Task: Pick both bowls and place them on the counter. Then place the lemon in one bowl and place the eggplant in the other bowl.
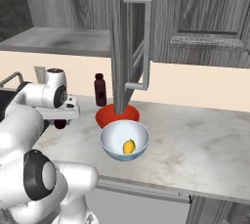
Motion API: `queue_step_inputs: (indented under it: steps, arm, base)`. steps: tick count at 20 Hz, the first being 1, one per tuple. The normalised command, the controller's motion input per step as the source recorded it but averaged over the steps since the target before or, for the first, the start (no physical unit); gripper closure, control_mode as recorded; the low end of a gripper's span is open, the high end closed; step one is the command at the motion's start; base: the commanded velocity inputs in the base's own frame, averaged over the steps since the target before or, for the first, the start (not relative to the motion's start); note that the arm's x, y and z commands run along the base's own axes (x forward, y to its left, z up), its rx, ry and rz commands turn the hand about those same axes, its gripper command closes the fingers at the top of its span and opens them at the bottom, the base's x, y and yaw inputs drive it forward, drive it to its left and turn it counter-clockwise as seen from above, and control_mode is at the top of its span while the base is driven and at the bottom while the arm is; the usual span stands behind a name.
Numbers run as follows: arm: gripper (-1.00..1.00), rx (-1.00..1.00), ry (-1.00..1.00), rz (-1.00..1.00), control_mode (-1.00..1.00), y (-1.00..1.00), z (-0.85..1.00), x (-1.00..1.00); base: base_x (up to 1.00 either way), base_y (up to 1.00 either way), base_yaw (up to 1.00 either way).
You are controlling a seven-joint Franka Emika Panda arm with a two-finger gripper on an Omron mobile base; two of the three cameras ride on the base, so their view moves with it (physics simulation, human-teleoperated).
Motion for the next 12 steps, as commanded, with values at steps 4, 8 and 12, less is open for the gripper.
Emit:
queue_step_inputs:
  steps: [4, 8, 12]
  arm:
    - [1.00, 0.00, 0.00, 0.00, -1.00, -0.26, 0.04, 0.56]
    - [1.00, -0.01, -0.08, 0.00, -1.00, -0.19, -0.04, 0.39]
    - [1.00, -0.02, -0.35, 0.00, -1.00, -0.07, -0.12, 0.21]
  base:
    - [0.00, 0.00, 0.00]
    - [0.00, 0.00, 0.00]
    - [0.00, 0.00, 0.00]
